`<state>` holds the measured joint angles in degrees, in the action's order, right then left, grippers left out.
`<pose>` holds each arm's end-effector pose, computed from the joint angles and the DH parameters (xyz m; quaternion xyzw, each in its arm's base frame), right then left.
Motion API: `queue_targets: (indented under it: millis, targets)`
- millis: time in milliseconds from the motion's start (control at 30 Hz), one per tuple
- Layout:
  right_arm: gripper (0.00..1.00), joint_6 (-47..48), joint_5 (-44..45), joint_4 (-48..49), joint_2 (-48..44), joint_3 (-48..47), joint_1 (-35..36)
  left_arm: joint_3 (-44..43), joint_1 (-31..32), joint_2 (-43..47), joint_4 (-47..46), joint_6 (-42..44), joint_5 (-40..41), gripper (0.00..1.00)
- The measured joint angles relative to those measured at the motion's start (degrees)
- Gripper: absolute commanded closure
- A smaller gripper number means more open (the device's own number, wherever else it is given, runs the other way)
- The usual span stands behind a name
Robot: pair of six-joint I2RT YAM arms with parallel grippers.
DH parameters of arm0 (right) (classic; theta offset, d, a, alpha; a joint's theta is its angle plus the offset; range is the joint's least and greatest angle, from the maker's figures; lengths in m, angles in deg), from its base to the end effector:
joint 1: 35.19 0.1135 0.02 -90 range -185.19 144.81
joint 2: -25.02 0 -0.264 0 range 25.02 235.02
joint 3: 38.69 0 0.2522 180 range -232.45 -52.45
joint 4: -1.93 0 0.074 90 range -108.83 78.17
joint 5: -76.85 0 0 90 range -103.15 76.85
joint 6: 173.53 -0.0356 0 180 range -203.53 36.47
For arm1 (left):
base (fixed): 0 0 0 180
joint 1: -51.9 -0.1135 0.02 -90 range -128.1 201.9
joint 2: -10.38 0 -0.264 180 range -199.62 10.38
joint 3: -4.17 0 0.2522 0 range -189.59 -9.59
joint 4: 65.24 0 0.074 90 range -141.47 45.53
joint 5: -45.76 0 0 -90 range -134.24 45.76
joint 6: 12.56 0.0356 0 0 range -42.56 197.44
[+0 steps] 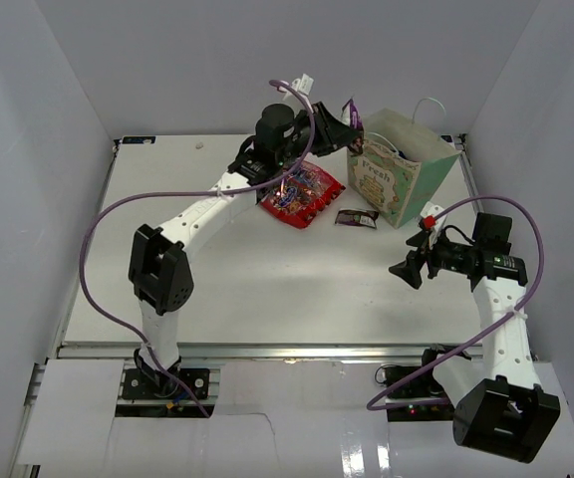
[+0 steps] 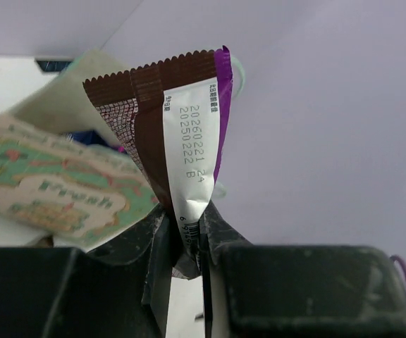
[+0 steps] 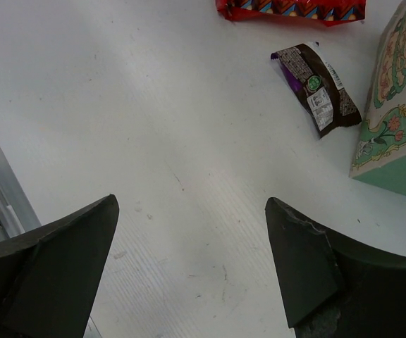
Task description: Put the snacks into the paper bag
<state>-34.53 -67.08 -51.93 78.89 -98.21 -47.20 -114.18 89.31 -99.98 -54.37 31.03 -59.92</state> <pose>0.1807 -0.0090 0.2808 -0.4175 0.7384 0.2036 0.4889 0.3673 -0.2930 0.3906 0.0374 0.7230 -0.5296 0.4420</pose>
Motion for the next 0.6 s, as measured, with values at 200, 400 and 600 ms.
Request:
queue_targets:
  millis: [200, 400, 600]
  targets:
    - [0.1, -0.85, -0.09, 1.27, -0.09, 1.01, -0.02, -14.69, 1.77, -10.34, -7.06, -3.26, 2.05, 0.96]
    - [0.1, -0.98, -0.26, 1.38, -0.74, 1.68, -0.02, -27.34, 4.92, -18.82, -13.03, -2.69, 7.02, 0.88]
    - [0.1, -0.94, -0.7, 1.44, -1.42, 1.68, -0.02, -28.81, 5.22, -23.85, -18.56, -0.24, 12.48, 0.85]
